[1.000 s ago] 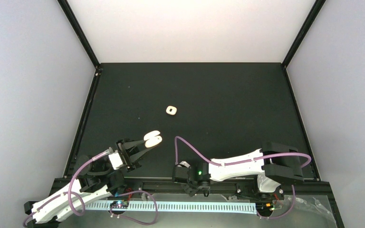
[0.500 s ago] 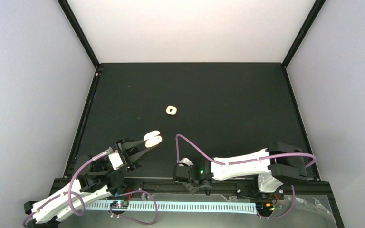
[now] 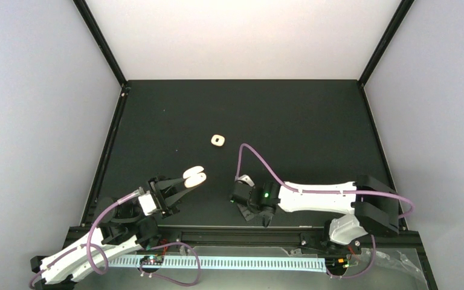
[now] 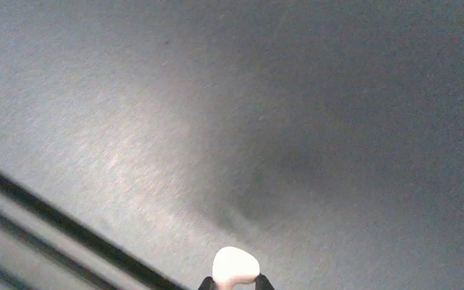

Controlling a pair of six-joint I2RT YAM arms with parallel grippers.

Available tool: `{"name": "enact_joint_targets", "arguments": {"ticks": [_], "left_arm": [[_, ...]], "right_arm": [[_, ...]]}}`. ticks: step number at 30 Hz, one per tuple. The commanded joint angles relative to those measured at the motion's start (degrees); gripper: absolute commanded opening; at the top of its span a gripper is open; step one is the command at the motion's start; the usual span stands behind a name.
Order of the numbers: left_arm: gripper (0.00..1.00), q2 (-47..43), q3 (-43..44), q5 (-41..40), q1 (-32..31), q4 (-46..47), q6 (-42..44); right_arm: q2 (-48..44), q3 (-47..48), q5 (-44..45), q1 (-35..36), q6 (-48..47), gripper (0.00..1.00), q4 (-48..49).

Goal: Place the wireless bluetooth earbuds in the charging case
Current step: Place the earbud at the center of the board.

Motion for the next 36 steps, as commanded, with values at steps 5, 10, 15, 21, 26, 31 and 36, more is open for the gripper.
{"name": "enact_joint_targets", "arguments": {"ticks": [5,10,15,21,26,31,36], "left_arm": [[0.02,0.7,0.7,-1.0,-0.3,-0.5,-1.2],[0.02,0.7,0.8,-1.1,-0.3,-0.6,-1.1],[0.02,0.7,0.8,-1.0,-0.3,-0.7,-1.1],[0.02,0.6,0.9,-0.9,-0.3,-0.8,-1.2],[0.02,0.8,0.9,-0.8,-0.3,-0.8,-1.2],[0.02,0.8,0.9,-0.8,-0.3,-0.9,-1.3],[0.02,0.8,0.9,-0.7,-0.3,-0.9,-1.3]], "right_arm": [[5.7,0.9,-0.1,-5.9,-7.6,0.11,3.6],[8.3,1.9,-1.4,-6.6,-9.0,0.16,3.1],[9.6,2.8,-1.9,-6.7,-9.8,0.22,2.9],[9.9,4.1,-1.4,-6.8,-10.1,0.30,2.2],[10.4,4.9,-1.5,-7.5,-10.2,0.32,1.8],[11.1,4.7,-1.9,-7.5,-10.4,0.32,1.8],[11.2,3.6,-2.4,-7.5,-10.8,0.32,2.2]]}}
